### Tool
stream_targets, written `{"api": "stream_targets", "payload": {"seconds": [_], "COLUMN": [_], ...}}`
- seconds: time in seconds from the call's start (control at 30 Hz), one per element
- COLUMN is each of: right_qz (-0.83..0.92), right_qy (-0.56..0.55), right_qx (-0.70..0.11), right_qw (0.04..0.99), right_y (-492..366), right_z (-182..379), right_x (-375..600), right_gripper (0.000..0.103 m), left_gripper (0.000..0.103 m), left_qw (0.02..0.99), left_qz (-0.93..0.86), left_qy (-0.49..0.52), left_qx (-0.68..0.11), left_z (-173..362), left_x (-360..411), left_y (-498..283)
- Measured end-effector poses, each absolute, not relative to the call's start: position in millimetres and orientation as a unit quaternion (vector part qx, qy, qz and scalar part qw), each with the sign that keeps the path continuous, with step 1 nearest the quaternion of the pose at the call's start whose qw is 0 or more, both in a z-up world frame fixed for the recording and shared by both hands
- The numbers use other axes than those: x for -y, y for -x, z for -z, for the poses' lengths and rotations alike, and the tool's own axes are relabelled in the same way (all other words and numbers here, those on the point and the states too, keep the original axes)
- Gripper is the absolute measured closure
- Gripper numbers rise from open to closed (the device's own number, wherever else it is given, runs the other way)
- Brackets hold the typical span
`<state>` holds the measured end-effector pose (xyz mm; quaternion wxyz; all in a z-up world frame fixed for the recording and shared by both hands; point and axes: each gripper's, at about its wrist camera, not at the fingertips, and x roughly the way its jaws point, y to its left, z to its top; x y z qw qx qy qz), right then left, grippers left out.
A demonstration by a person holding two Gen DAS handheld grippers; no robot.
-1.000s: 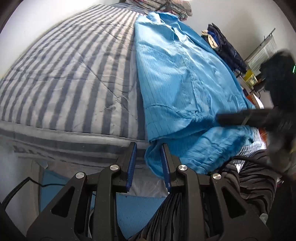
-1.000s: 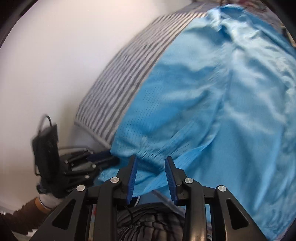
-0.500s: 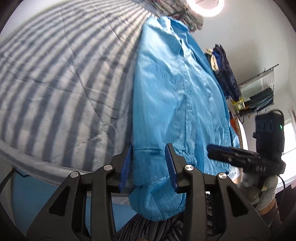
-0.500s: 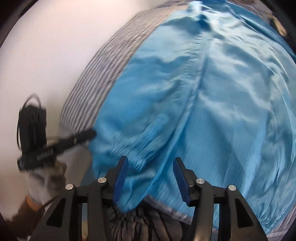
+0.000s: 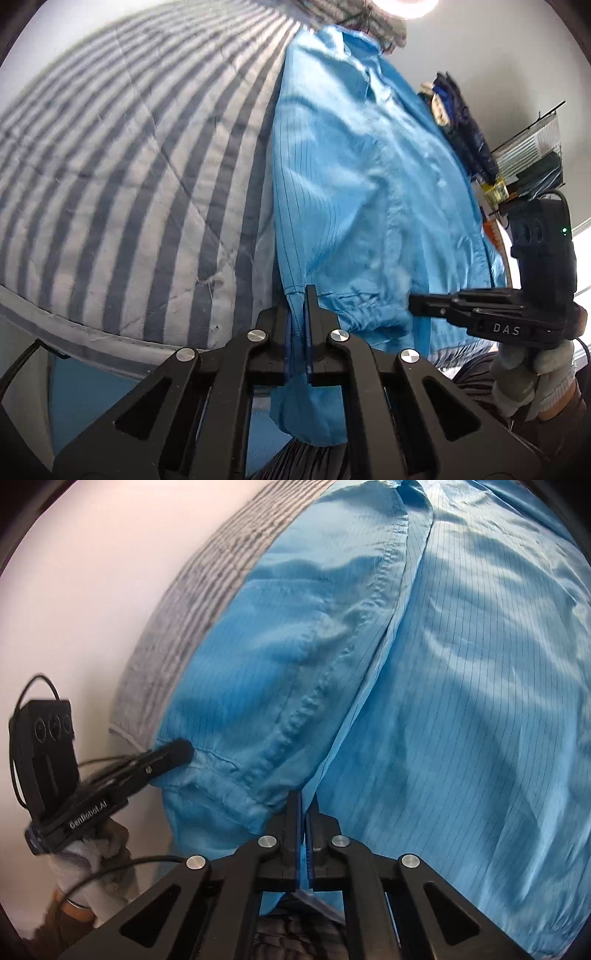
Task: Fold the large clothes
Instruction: 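Open both tools and lift them away from the blue jacket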
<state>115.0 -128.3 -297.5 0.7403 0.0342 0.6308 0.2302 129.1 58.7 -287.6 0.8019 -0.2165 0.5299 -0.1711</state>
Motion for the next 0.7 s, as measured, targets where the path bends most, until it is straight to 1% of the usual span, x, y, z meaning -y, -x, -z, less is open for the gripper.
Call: {"api": "stream_targets", "payload": {"seconds": [0.07, 0.1, 0.13, 0.17, 0.2, 0.23, 0.27, 0.47, 0.7], "right_qz": [-0.222, -0.225, -0.229, -0.234, -0.238, -0.241, -0.240, -0.220, -0.186], "right_qy": [-0.025, -0.026, -0.026, -0.023, -0.023, -0.028, -0.033, -0.039, -0.067], "right_qx": [-0.634, -0.631, -0.622, -0.609, -0.596, -0.582, -0.569, -0.488, -0.410], "right_qw": [0.740, 0.742, 0.748, 0.757, 0.766, 0.776, 0.786, 0.844, 0.890], "right_y": [-113.3, -113.4, -111.6, -108.7, -106.0, -102.8, -100.6, -89.1, -86.1], "right_z": [298.7, 296.5, 291.3, 283.9, 275.1, 264.8, 255.0, 186.4, 110.0], "right_x": [130.2, 130.7, 132.9, 136.2, 140.0, 145.6, 150.7, 185.7, 217.2], "right_gripper": [0.103, 0.098, 0.097, 0.095, 0.082, 0.077, 0.075, 0.074, 0.074], "left_gripper": [0.100, 0.093, 0.091, 0.090, 0.090, 0.090, 0.090, 0.090, 0.090], "left_qw": [0.805, 0.809, 0.814, 0.821, 0.829, 0.837, 0.844, 0.883, 0.909], "left_qz": [0.169, 0.166, 0.163, 0.163, 0.163, 0.161, 0.163, 0.180, 0.220], "left_qy": [0.213, 0.207, 0.203, 0.200, 0.194, 0.187, 0.183, 0.167, 0.159], "left_qx": [-0.527, -0.525, -0.519, -0.509, -0.499, -0.489, -0.478, -0.399, -0.317], "left_z": [283.7, 279.1, 272.9, 265.7, 256.6, 246.5, 236.0, 155.4, 45.8], "left_x": [-58.5, -58.1, -58.8, -59.9, -60.4, -61.5, -61.9, -59.5, -43.7], "left_y": [-128.5, -128.0, -127.0, -125.2, -124.6, -123.9, -123.8, -128.5, -149.6]}}
